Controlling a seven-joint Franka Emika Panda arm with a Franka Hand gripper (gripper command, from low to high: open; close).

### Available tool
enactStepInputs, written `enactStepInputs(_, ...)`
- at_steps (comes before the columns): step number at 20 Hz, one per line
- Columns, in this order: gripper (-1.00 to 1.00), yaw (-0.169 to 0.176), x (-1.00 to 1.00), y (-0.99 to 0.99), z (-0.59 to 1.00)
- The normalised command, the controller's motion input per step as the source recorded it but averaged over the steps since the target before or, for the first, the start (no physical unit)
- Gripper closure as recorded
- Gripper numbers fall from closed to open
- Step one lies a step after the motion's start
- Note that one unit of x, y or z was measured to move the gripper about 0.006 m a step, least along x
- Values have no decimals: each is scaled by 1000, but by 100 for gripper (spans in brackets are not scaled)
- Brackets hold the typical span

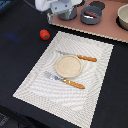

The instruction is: Place the fish, sausage, and tomato into the frying pan.

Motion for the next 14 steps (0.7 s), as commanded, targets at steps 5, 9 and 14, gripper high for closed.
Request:
enactStepInputs(5,-100,-52,-894,-137,-596)
enactStepInputs(9,-100,-72,-474,6,-257)
enactStepInputs(14,-100,-60,-385,113,-289)
